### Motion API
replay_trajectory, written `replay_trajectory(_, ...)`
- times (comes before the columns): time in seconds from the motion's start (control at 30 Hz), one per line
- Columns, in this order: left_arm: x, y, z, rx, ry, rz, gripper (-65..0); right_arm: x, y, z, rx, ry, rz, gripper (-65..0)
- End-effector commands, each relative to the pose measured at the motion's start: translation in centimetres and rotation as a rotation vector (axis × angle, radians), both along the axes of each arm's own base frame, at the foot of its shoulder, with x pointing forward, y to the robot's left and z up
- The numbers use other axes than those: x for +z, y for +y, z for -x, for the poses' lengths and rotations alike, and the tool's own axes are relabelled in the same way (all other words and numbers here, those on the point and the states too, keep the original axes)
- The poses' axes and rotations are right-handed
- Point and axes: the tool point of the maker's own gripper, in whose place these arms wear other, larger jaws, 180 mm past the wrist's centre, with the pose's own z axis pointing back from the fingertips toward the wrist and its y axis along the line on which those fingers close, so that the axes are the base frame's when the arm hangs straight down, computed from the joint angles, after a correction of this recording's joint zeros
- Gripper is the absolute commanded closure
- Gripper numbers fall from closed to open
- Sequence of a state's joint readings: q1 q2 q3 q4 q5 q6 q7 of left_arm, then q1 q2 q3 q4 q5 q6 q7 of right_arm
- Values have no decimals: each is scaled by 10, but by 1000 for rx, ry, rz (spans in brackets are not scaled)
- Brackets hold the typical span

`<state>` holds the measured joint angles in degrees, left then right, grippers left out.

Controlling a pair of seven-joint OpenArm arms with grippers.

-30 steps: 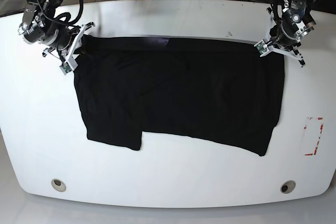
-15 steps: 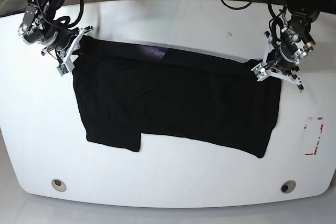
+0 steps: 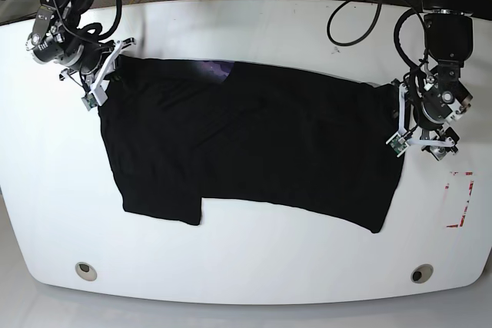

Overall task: Fold the T-shirt properly
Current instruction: 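Release the left gripper and move it along the shirt edge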

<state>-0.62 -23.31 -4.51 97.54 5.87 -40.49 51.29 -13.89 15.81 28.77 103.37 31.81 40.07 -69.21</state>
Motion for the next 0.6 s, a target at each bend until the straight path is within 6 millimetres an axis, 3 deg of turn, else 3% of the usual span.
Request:
replay_trajectory(0.0,21,13,-9,52,-41,24,-519,9,-4,-7,2,-37,9,0)
replay_trajectory(0.1,45,13,-24,102,-54,110,-519,10,-4,-8,2,-40,9,0)
replay_trajectory(0.27,67,29,-23,184,-65,262,-519,10,-4,-9,2,-41,9,0)
replay_trajectory(0.4,62,23,-14,158,-36,326,-519,11,-3,-10,2,-44,7,0)
replay_trajectory(0.57,36,27,8,183,30,294,-518,11,-3,-11,2,-46,6,0)
